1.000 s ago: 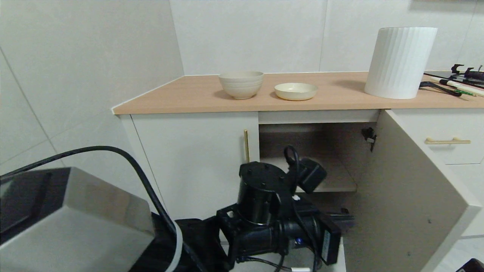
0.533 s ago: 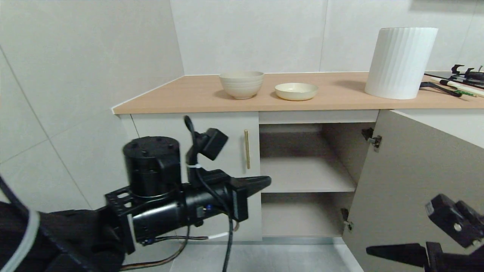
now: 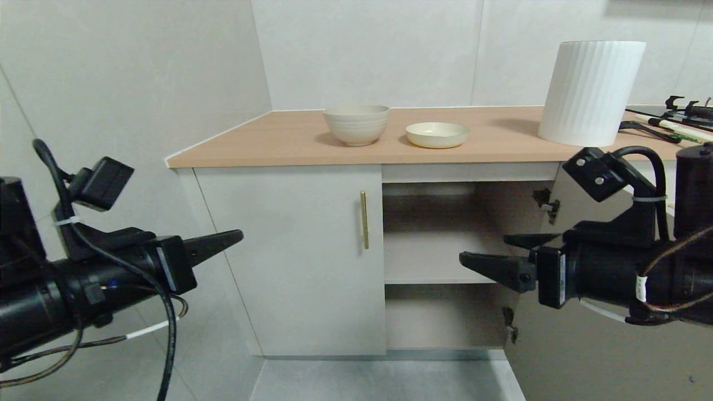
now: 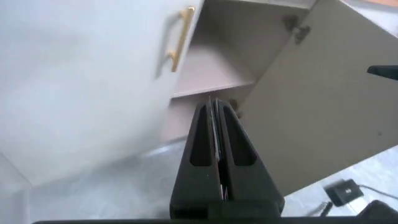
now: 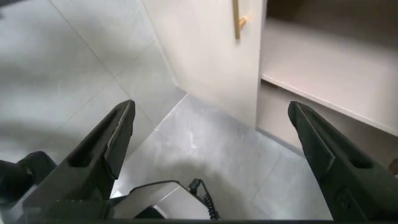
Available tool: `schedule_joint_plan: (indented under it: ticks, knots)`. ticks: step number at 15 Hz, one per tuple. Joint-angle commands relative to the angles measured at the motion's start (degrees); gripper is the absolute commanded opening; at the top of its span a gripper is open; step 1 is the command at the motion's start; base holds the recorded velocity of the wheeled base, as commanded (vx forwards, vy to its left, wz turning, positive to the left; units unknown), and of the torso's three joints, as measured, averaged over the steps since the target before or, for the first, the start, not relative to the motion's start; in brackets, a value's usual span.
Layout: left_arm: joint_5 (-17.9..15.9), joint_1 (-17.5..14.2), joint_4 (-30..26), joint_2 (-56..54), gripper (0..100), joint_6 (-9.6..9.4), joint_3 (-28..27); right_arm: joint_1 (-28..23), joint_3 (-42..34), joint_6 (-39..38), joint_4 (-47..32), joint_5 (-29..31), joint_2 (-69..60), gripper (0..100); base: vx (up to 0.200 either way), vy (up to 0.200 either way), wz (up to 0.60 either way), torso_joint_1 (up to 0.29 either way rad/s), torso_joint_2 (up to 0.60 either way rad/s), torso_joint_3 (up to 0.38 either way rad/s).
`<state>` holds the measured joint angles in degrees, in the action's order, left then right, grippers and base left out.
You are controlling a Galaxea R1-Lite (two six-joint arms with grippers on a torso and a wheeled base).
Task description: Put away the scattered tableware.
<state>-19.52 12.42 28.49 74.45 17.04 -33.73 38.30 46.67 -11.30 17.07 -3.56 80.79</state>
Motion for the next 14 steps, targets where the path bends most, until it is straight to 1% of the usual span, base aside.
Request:
schedule_joint_plan:
  ticks: [1, 3, 4, 5, 7, 10, 12, 14]
  knots:
    - [0.0, -1.9, -2.6, -4.6, 0, 0.01, -3.2, -0.1, 4.3, 0.2, -3.5, 0.2, 1.7, 100, 0.0, 0.0, 0.0, 0.0, 0.0, 0.0]
    - [0.0, -1.9, -3.2, -4.0, 0, -0.08, -3.8, 0.2, 5.4, 0.2, -4.4, 0.3, 1.6, 100, 0.0, 0.0, 0.0, 0.0, 0.0, 0.0]
    - [0.0, -1.9, -3.3, -3.3, 100, -0.87, -3.9, 0.2, 5.5, 0.1, -4.7, 1.2, 1.7, 100, 0.0, 0.0, 0.0, 0.0, 0.0, 0.0]
    - [-0.2, -1.9, -2.8, -2.6, 100, -2.28, -3.8, 0.1, 5.8, -0.3, -5.7, 2.2, 1.6, 100, 0.0, 0.0, 0.0, 0.0, 0.0, 0.0]
    - [-0.3, -1.9, -2.7, -2.7, 100, -2.1, -4.3, 0.0, 6.5, -0.9, -6.4, 2.8, 1.0, 100, 0.0, 0.0, 0.0, 0.0, 0.0, 0.0]
    - [0.0, -1.9, -1.8, -3.3, 100, -2.01, -5.1, 0.1, 8.4, -2.0, -8.5, 5.6, 0.8, 100, 0.0, 0.0, 0.0, 0.0, 0.0, 0.0]
    - [0.1, -1.9, -0.8, -4.2, 100, -1.93, -4.9, 0.1, 10.0, -4.3, -10.1, 5.8, 1.0, 100, 0.0, 0.0, 0.0, 0.0, 0.0, 0.0]
    - [-0.2, -1.9, -1.2, -5.3, 100, -2.01, -4.9, 0.1, 10.5, -4.8, -11.4, 5.7, 0.9, 100, 0.0, 0.0, 0.0, 0.0, 0.0, 0.0]
